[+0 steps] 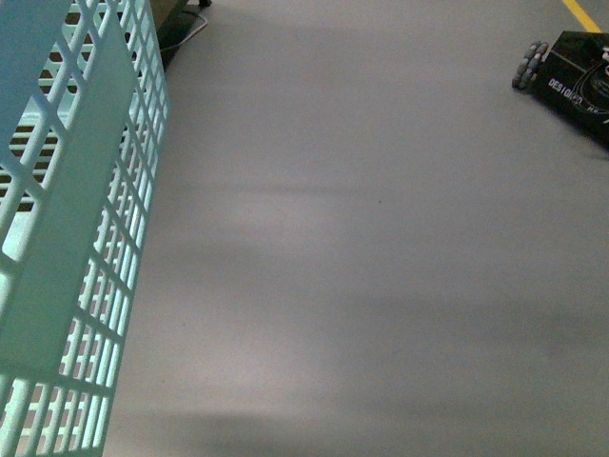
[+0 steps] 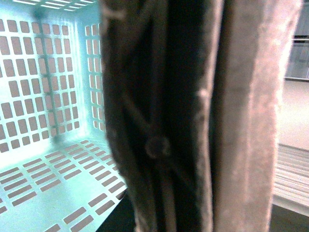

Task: Pick mango and avocado into basket

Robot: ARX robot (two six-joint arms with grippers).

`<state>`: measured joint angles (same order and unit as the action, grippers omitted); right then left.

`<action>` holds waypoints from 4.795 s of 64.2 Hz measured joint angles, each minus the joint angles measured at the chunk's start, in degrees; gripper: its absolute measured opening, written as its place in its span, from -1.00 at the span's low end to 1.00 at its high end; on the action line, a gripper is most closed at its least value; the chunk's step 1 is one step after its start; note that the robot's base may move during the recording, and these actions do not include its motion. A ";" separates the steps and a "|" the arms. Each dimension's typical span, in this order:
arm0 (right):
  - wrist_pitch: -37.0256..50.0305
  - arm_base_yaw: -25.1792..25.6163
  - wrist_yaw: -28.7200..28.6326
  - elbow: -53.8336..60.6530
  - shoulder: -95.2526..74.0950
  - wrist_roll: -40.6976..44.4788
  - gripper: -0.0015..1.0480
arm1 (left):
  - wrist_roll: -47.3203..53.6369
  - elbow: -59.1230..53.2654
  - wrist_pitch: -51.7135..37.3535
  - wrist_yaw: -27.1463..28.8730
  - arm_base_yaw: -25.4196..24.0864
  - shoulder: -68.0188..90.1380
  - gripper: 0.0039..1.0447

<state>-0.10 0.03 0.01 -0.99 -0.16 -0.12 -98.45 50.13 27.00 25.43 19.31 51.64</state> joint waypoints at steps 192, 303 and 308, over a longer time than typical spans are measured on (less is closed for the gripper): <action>0.02 0.00 0.00 0.00 0.02 0.09 0.83 | -0.20 0.31 0.00 0.04 0.17 -0.11 -0.74; 0.02 -0.02 0.02 0.00 0.00 0.07 0.83 | -0.17 0.33 0.02 0.07 0.13 -0.13 -0.74; 0.00 -0.02 0.04 0.00 0.02 0.04 0.83 | -0.22 0.33 -0.02 -0.02 0.13 -0.13 -0.74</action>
<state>-0.10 0.01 0.05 -0.99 -0.14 -0.08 -98.67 50.46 26.98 25.41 19.44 51.51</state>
